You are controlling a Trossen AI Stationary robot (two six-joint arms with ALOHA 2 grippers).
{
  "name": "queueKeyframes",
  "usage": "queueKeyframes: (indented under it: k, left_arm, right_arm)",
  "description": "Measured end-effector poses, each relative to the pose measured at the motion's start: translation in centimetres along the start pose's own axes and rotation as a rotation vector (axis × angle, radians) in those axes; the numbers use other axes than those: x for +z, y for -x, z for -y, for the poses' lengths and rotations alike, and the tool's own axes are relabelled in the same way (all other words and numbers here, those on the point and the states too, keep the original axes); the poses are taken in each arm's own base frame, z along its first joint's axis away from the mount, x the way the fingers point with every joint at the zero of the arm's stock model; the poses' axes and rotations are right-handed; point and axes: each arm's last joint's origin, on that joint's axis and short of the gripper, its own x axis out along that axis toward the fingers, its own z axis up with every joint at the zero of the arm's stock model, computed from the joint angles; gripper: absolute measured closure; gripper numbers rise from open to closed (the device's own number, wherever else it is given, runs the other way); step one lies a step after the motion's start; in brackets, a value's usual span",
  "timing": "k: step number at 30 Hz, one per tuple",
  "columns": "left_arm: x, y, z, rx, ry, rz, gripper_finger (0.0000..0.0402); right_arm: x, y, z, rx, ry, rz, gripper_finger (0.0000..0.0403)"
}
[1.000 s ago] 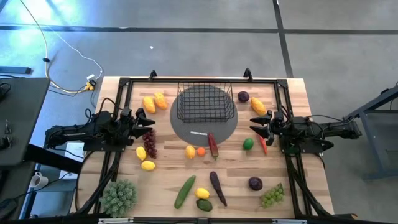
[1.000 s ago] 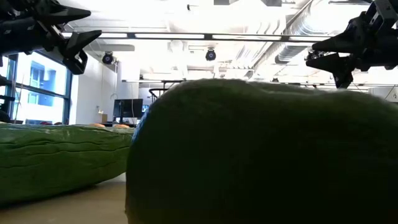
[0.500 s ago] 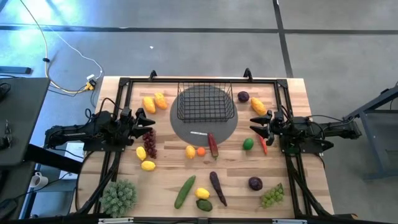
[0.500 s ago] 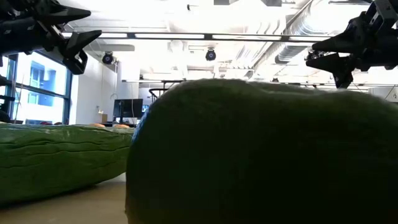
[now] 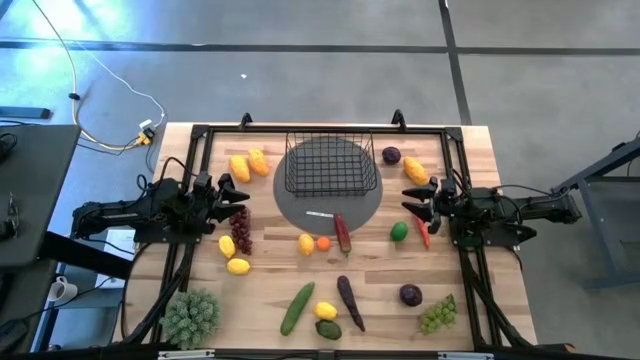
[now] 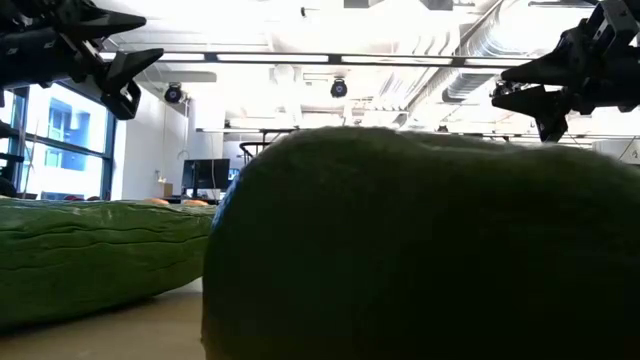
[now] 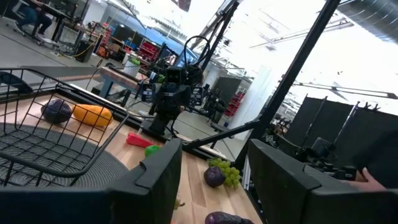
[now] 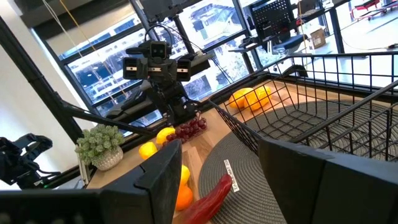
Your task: Build produce basket
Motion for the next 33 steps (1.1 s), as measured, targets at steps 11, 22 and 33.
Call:
queueKeyframes:
  k: [11,22,33]
  left_arm:
    - [0.0,0.0,0.0,0.000,0.000,0.000,0.0227]
    - [0.0,0.0,0.0,0.000,0.000,0.000,0.0227]
    - [0.0,0.0,0.0,0.000,0.000,0.000,0.0227]
  right_arm:
    - [0.6,0.1,0.2,-0.121,-0.004,0.064,0.0206]
    - [4.3,1.0,-0.5,-0.362,0.083,0.076,0.0206]
    - [7.3,0.7,-1.5,-0.600,0.039,-0.062,0.0206]
